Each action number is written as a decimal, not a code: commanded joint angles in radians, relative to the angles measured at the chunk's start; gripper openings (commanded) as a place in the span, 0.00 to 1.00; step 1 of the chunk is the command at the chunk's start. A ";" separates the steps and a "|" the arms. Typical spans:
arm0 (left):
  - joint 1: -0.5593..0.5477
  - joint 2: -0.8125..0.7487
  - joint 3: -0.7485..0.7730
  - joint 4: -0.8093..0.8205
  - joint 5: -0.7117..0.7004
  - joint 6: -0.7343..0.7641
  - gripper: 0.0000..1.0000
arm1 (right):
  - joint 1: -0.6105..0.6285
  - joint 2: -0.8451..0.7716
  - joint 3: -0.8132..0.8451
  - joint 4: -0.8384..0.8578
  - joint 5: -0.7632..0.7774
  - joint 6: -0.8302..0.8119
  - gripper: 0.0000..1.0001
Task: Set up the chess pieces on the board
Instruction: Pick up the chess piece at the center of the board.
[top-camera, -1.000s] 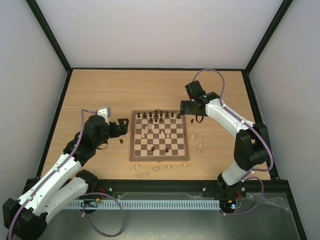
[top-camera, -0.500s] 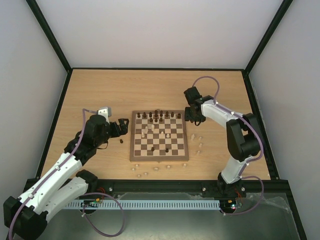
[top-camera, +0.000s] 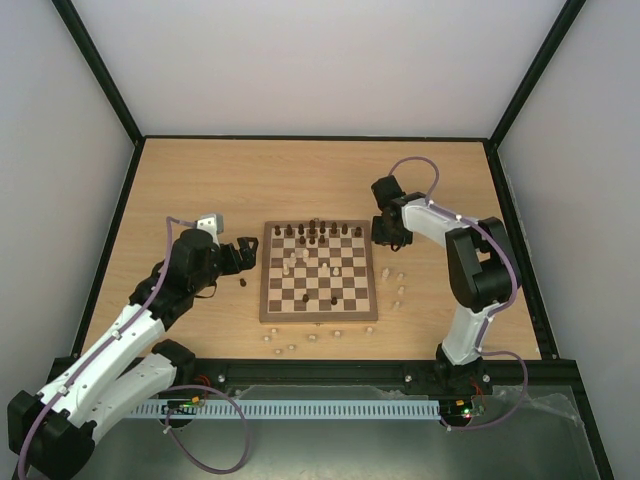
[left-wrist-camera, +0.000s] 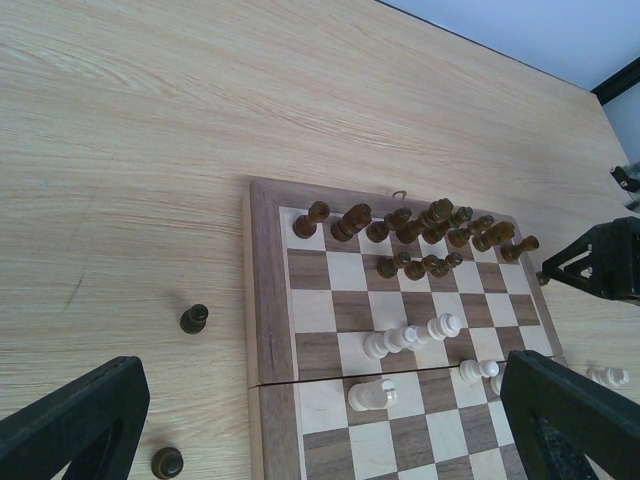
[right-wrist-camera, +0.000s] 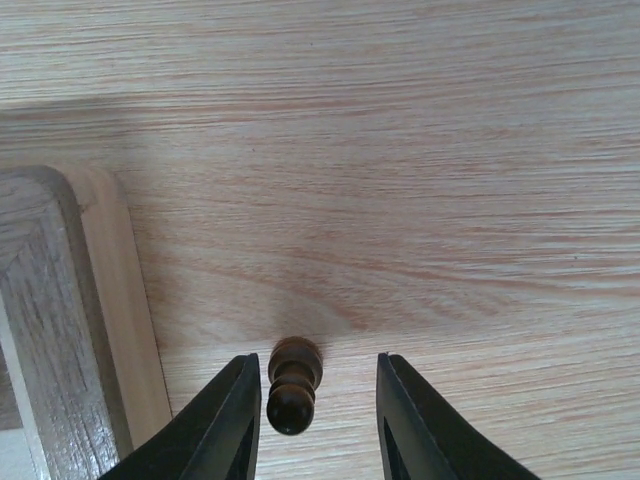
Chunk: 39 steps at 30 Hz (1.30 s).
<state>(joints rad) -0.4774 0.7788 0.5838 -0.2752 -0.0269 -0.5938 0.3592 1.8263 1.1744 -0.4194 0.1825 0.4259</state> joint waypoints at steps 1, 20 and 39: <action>-0.002 0.002 0.003 0.013 -0.007 0.009 0.99 | -0.005 0.021 0.016 -0.007 -0.009 -0.008 0.31; -0.001 -0.008 -0.005 0.012 -0.005 0.004 1.00 | -0.006 0.014 0.024 -0.017 -0.005 -0.011 0.06; -0.002 -0.013 -0.011 0.014 -0.008 0.000 0.99 | 0.146 -0.068 0.137 -0.147 0.029 0.011 0.05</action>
<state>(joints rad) -0.4774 0.7769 0.5819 -0.2749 -0.0273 -0.5941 0.4767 1.7725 1.2789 -0.4717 0.1905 0.4267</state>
